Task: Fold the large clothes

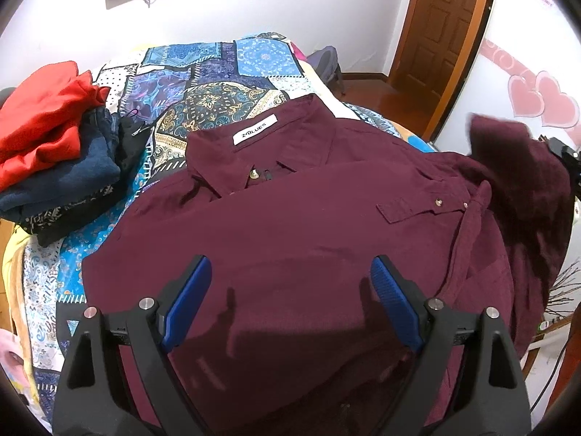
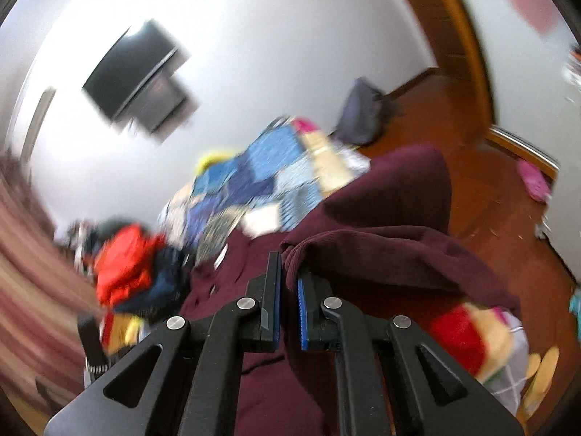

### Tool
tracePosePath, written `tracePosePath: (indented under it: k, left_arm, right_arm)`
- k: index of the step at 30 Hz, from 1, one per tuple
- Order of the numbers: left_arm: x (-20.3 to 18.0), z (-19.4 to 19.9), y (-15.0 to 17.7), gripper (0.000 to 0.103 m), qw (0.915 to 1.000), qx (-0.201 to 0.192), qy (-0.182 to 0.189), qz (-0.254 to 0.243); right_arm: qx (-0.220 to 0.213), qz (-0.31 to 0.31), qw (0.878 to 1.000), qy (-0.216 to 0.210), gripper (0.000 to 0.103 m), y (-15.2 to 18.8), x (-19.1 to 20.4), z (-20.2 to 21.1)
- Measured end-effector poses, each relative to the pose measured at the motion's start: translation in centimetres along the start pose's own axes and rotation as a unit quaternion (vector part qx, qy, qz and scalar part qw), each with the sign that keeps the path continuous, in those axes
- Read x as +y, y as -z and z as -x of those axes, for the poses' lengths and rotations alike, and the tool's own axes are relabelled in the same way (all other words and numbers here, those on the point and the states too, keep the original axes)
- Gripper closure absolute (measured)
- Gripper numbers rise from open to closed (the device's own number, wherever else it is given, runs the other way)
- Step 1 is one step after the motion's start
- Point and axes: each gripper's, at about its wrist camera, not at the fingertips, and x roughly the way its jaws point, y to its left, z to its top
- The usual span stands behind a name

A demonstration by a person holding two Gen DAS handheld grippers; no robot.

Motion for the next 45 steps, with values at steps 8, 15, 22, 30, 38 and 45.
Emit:
tracePosePath:
  k: [8,15,22,30,38,45]
  left_arm:
    - [0.7,0.2,0.9,0.014,1.0000,0.005,0.007,0.002]
    - [0.9,0.1,1.1,0.014,0.9999,0.007,0.008,0.006]
    - [0.6,0.1,0.9,0.014,1.0000,0.004,0.002,0.002]
    - [0.0,0.2,0.6,0.014,1.0000,0.001,-0.003,-0.002]
    - [-0.5,-0.5,0.1,0.014,0.9999,0.007,-0.008,-0.004]
    - [-0.9,-1.5,-0.1,0.014,0.9998,0.018,-0.005,-0.007]
  right_arm:
    - [0.145,0.050,0.988,0.035,0.094,6.2,1.6,-8.1]
    - [0.170,0.052,0.983,0.047,0.077,6.3,1.2,-7.0]
    - [0.112,0.020,0.991,0.066,0.052,4.7,0.9,-2.9]
    - [0.064,-0.092,0.988,0.106,0.048,3.0,-4.2,-1.6]
    - [0.082,-0.215,0.966,0.118,0.048,3.7,-10.7,-3.6]
    - [0.065,-0.284,0.952,0.092,0.048,3.6,-14.1,-4.7]
